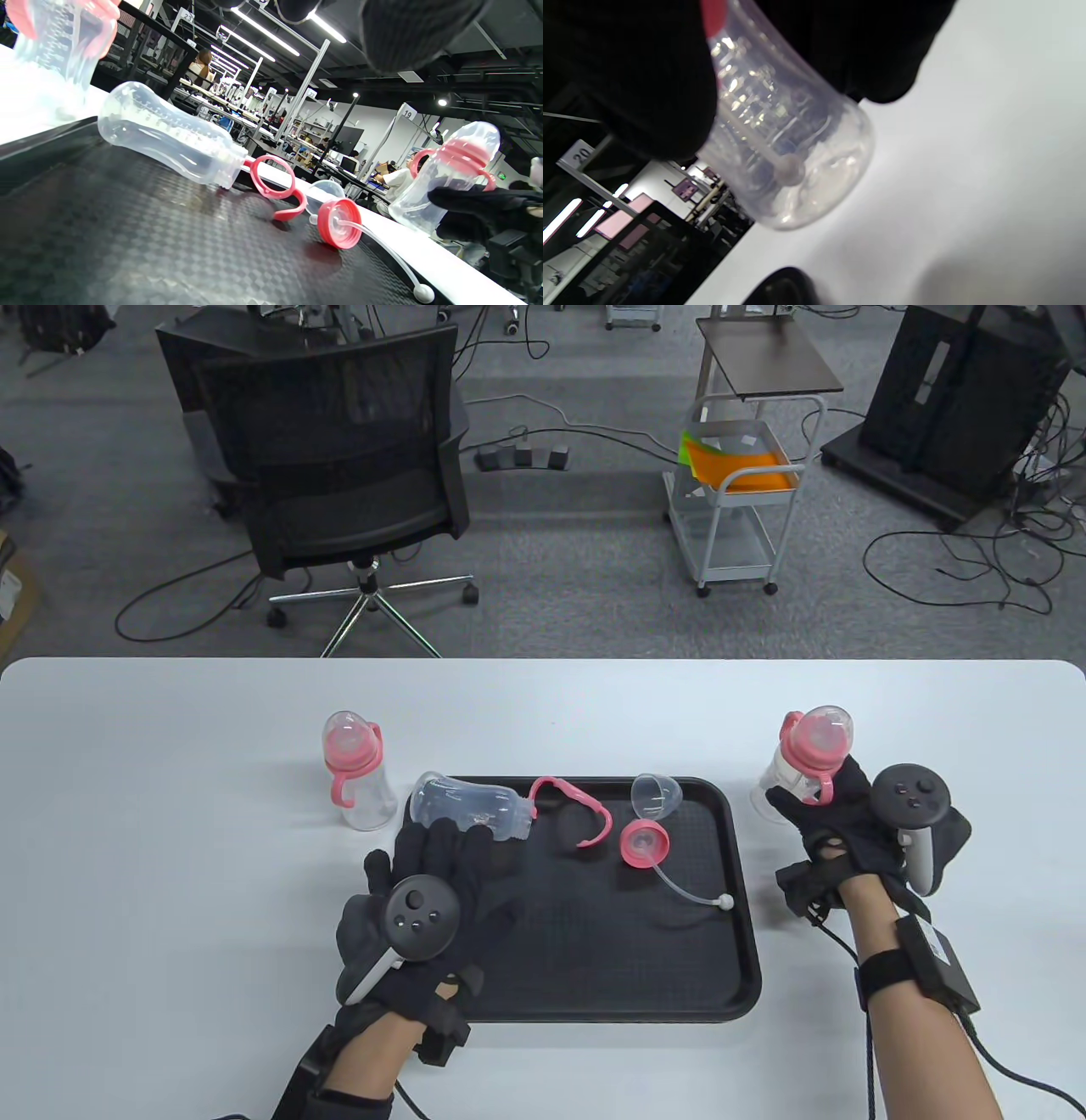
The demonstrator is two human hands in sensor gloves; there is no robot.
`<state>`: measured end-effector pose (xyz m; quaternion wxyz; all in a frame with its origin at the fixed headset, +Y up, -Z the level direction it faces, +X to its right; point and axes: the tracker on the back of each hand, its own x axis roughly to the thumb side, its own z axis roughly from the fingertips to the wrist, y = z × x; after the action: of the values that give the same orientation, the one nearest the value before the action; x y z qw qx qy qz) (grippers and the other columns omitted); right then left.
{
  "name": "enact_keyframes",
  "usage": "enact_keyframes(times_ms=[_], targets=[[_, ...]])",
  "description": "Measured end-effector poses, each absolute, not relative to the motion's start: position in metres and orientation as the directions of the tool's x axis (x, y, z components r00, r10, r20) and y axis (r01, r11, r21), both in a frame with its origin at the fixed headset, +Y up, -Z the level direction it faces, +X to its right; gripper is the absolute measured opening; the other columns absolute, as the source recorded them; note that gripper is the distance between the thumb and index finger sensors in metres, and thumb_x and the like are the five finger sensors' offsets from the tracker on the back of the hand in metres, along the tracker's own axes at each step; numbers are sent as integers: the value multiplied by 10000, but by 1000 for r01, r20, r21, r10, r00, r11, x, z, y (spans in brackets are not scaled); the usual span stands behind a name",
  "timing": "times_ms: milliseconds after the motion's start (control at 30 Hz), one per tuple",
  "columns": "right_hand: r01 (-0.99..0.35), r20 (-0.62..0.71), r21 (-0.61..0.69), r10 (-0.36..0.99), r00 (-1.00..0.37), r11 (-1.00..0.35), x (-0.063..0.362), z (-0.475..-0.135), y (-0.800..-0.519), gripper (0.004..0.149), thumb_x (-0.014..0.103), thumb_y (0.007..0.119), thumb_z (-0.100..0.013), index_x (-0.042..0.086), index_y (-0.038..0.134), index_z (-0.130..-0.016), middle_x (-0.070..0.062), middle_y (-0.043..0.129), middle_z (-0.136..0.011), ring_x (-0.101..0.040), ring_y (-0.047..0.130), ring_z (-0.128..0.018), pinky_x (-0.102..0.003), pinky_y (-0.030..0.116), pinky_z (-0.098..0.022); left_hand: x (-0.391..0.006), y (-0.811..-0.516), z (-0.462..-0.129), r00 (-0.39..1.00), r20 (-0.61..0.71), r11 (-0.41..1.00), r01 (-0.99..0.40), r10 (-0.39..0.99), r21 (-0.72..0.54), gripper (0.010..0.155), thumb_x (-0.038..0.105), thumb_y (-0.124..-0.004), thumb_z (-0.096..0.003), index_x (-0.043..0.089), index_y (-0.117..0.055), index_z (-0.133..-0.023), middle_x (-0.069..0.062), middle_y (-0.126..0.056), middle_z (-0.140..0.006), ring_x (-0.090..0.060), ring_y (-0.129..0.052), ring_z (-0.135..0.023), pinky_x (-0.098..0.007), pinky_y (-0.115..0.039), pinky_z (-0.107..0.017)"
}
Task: Assemble baby bottles from components
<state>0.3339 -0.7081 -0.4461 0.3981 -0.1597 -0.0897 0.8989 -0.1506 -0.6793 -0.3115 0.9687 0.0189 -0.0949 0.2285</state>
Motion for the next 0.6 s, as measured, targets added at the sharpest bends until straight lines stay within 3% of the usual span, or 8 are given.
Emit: enact_keyframes(times_ms=[433,600], targets=[[-696,-297,-222,727,-619,-683,345,-471,-744,910,418,1039,-284,254,544,-1030,-7,683,-1003,-306,837,-879,-430,863,-612,-166,-686,-314,881,122,890,-454,456,-44,906,709,-772,-481,364,-294,-1168,-63,-194,-1236,-418,-78,-1134,-743,-41,-745],[-700,-314,-206,724,-615,-684,344,-468,-744,915,388,1035,-291,247,523,-1035,-19,665,-1012,-297,802,-915,-498,805,-634,-163,-687,-315,887,133,897,-438,441,-57,911,712,-768,-481,363,-281,-1168,-63,-190,-1235,-418,-77,-1133,-742,-44,-744]])
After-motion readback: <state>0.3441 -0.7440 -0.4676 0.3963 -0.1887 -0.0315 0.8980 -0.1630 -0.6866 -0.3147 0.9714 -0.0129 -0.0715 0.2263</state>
